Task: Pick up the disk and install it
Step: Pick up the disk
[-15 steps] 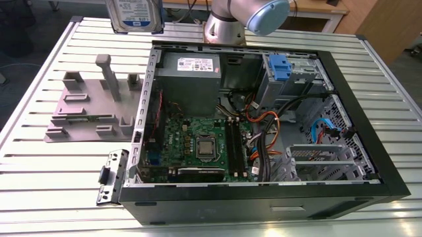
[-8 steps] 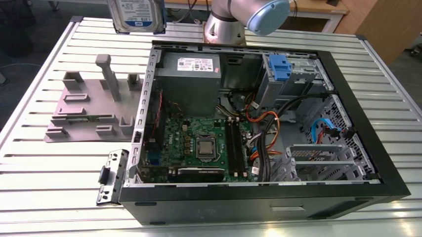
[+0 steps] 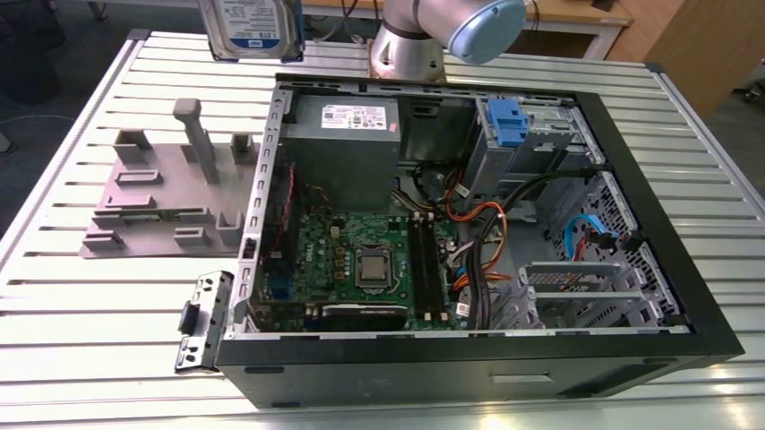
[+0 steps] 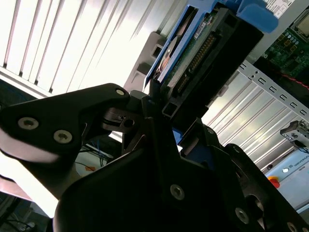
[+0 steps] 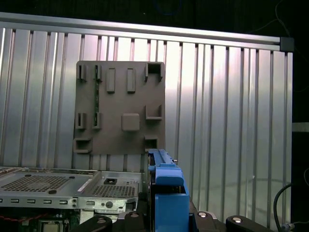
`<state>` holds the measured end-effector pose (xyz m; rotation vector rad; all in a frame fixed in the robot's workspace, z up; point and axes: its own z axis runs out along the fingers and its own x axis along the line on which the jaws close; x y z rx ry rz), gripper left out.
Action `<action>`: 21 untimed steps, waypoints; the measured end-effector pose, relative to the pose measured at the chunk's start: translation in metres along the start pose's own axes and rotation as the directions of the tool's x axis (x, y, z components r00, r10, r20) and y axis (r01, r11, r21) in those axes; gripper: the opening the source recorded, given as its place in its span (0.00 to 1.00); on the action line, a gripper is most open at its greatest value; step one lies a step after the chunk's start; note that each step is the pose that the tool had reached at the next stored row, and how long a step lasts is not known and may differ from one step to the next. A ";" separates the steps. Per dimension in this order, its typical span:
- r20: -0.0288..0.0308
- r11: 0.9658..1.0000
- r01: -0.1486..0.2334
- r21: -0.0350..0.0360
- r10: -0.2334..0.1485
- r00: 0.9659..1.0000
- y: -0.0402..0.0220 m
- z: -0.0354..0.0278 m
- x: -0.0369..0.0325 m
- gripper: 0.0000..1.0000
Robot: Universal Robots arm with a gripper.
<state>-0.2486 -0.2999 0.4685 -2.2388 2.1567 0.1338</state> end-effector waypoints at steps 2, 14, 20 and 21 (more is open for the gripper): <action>0.000 1.000 0.000 0.000 0.000 1.000 -0.0010 0.0000 0.0000 0.36; 0.000 1.000 0.000 0.000 0.000 1.000 -0.0066 -0.0002 0.0002 0.36; 0.000 1.000 0.000 0.000 0.000 1.000 -0.0093 -0.0002 0.0003 0.36; 0.000 1.000 0.000 0.000 0.000 1.000 -0.0097 -0.0003 0.0003 0.36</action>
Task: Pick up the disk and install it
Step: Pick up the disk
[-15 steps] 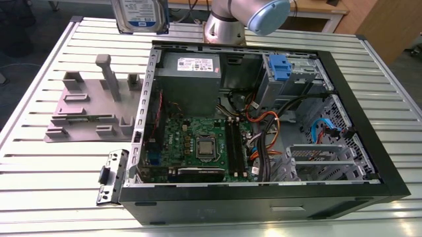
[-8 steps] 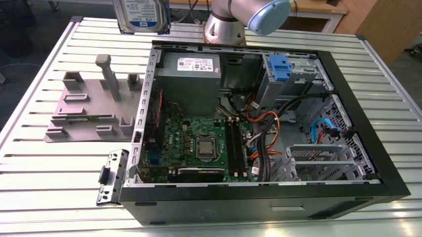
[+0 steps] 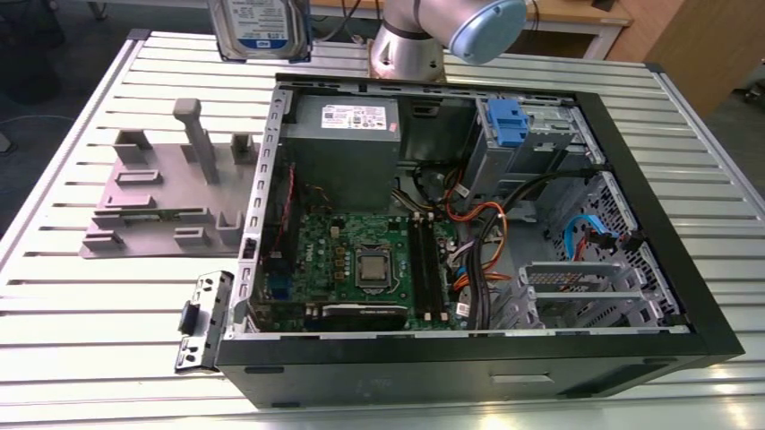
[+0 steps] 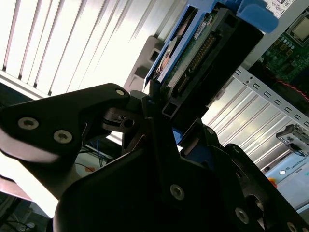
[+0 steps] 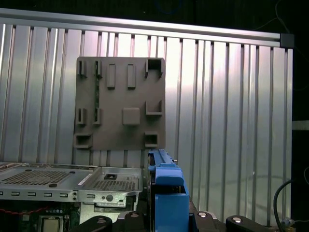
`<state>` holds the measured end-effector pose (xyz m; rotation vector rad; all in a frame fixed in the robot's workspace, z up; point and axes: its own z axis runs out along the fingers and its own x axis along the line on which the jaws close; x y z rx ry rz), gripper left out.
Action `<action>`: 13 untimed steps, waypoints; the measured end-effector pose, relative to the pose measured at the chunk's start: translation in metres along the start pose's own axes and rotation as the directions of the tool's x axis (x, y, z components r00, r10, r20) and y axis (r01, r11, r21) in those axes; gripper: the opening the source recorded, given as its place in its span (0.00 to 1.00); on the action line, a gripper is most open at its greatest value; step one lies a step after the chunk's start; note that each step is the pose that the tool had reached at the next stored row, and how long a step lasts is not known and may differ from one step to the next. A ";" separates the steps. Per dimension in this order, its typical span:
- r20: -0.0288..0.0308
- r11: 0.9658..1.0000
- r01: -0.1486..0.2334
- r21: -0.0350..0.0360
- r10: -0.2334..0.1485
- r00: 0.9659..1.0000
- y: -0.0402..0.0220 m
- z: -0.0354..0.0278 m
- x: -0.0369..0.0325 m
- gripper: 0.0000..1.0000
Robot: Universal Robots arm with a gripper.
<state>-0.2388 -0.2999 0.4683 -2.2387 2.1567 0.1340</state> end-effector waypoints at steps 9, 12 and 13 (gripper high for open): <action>0.000 1.000 0.000 0.000 0.000 1.000 -0.0037 -0.0001 0.0002 0.36; 0.000 1.000 0.000 0.000 0.000 1.000 -0.0053 -0.0001 0.0002 0.36; 0.000 1.000 0.000 0.000 0.000 1.000 -0.0061 -0.0001 0.0002 0.36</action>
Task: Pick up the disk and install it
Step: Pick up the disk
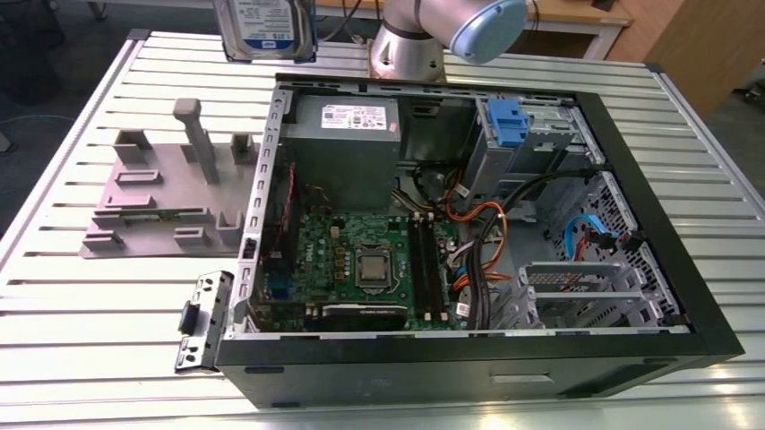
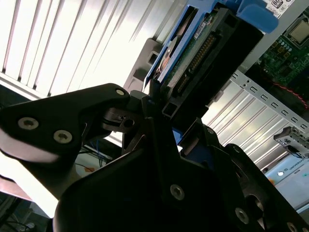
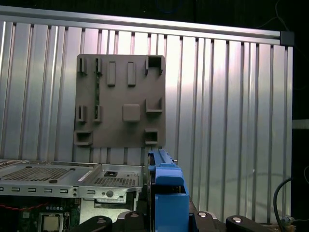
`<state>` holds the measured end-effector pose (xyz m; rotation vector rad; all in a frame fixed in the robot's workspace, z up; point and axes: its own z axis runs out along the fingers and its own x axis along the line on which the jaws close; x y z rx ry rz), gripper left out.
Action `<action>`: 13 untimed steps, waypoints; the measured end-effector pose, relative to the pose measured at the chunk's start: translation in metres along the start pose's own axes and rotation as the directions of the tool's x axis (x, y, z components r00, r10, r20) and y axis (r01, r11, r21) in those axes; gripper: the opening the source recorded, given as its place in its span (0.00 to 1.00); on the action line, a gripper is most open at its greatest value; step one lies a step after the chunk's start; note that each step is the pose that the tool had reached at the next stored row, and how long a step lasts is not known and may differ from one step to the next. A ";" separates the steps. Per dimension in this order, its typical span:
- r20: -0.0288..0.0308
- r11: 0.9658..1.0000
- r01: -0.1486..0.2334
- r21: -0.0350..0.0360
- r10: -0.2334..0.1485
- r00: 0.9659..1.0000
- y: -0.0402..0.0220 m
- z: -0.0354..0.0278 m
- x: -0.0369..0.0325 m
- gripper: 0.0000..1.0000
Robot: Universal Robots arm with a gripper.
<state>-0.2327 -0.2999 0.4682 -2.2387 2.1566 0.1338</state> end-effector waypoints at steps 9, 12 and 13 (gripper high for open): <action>0.000 1.000 0.000 0.000 0.000 1.000 -0.0059 -0.0003 0.0002 0.36; 0.000 1.000 0.000 0.000 0.000 1.000 -0.0075 -0.0003 0.0003 0.36; 0.000 1.000 0.000 0.000 0.000 1.000 -0.0080 -0.0004 0.0003 0.36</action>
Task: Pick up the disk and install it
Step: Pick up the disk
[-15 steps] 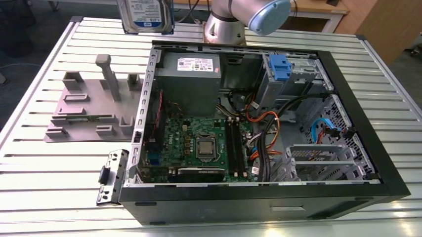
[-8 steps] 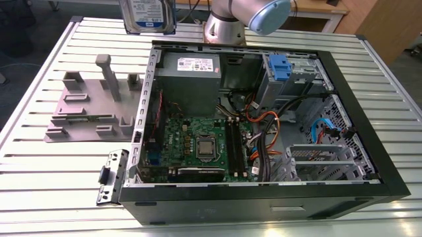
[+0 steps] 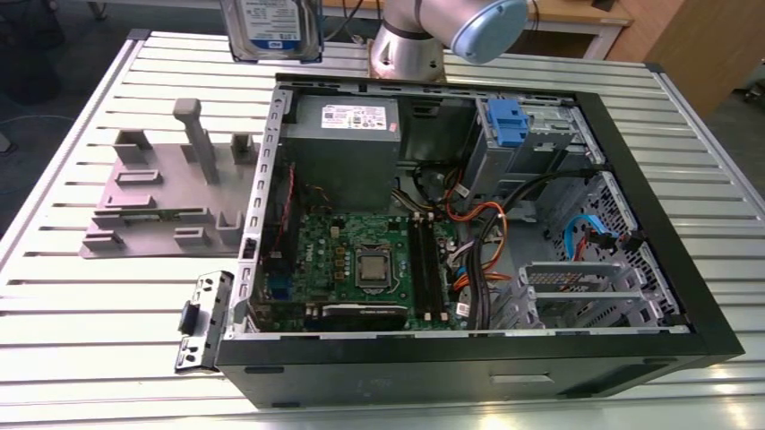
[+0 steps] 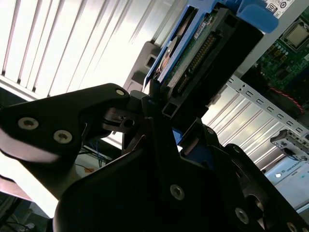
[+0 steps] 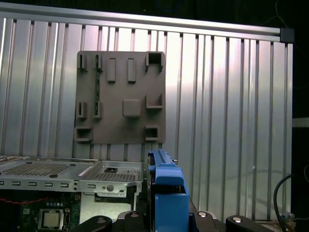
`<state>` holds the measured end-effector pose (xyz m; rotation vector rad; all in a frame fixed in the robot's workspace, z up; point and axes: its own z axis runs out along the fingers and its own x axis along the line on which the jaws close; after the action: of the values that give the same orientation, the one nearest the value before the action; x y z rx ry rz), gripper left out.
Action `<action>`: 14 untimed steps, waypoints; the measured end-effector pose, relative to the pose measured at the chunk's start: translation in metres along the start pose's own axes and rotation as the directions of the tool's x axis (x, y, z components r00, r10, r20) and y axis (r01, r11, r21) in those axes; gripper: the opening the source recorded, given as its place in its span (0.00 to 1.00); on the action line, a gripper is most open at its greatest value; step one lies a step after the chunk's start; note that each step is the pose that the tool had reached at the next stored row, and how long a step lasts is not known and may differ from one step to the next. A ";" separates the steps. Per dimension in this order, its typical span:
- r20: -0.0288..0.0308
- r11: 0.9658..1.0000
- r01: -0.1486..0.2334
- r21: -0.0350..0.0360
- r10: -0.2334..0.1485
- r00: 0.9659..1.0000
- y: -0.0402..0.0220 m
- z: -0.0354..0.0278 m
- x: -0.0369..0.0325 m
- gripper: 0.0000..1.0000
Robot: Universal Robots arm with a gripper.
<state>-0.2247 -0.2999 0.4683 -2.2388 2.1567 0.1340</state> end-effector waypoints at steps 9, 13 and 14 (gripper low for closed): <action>0.000 1.000 0.000 0.000 0.000 1.000 -0.0043 -0.0001 0.0002 0.36; 0.000 1.000 0.000 0.000 0.000 1.000 -0.0060 -0.0002 0.0002 0.36; 0.000 1.000 0.000 0.000 0.000 1.000 -0.0064 -0.0002 0.0002 0.36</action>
<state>-0.2183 -0.2999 0.4682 -2.2387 2.1567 0.1339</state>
